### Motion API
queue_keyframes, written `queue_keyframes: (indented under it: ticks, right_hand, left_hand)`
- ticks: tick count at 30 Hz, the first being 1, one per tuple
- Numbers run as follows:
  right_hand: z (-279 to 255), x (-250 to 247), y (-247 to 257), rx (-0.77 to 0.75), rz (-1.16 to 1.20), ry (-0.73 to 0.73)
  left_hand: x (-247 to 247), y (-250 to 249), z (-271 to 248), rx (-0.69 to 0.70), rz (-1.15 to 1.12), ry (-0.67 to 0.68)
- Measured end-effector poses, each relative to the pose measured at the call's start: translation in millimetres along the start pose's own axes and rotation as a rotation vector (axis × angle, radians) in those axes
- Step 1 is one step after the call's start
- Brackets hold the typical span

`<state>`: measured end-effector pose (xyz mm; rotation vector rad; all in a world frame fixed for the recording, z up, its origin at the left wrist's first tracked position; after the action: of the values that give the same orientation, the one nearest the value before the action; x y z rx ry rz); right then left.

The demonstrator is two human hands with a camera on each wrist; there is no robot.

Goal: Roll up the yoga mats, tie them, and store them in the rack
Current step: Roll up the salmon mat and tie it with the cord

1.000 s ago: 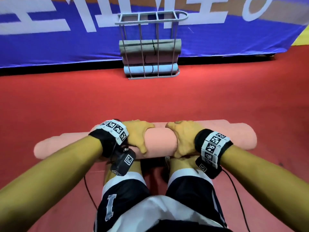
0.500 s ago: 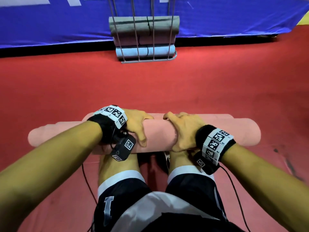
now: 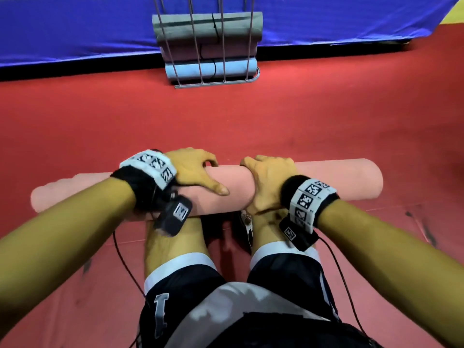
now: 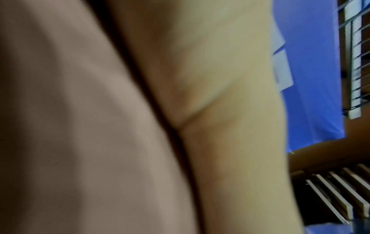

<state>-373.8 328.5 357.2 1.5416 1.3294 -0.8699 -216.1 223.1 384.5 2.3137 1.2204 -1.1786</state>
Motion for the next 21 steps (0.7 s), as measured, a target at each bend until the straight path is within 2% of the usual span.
queue_keyframes:
  ticks: [4,7,9,11,13,17,18,21]
  right_hand:
    - [19.7,-11.4,-7.3,0.017,0.026,0.061]
    - [32.0,-18.7,-10.6,0.009,0.089,0.139]
    - [35.7,-19.7,-12.4,-0.005,0.105,0.143]
    - [37.3,-18.6,-13.9,-0.019,0.122,0.108]
    - [34.3,-17.6,-13.9,-0.074,0.119,0.008]
    - [14.5,-0.2,-8.7,-0.254,-0.040,-0.352]
    - [9.0,8.2,-6.3,-0.252,-0.102,-0.382]
    - [3.8,29.9,1.0,-0.151,-0.204,-0.330]
  left_hand:
    - [31.4,-13.7,-5.3,-0.044,0.351,-0.324]
    - [52.8,-17.3,-2.9,-0.042,0.342,-0.454]
    - [49.4,-16.7,2.6,-0.046,0.349,-0.502]
    - [43.1,-15.8,8.1,-0.050,0.366,-0.514]
    - [37.1,-15.2,10.8,-0.041,0.364,-0.493]
    - [26.3,-11.4,13.6,-0.048,0.323,-0.454]
    - [24.4,-11.1,14.0,-0.052,0.319,-0.446]
    - [21.2,-11.2,16.4,-0.060,0.309,-0.401]
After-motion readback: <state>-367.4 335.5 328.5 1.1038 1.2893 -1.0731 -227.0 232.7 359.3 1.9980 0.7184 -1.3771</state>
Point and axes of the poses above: each hand's wrist, its own z-axis towards the middle knuckle, its own x-axis out of the palm, y = z × x, the point moved 4 cm from there along z, towards the middle knuckle, and after that the axes turned 10 degrees about -x, right-handed, at the moved point
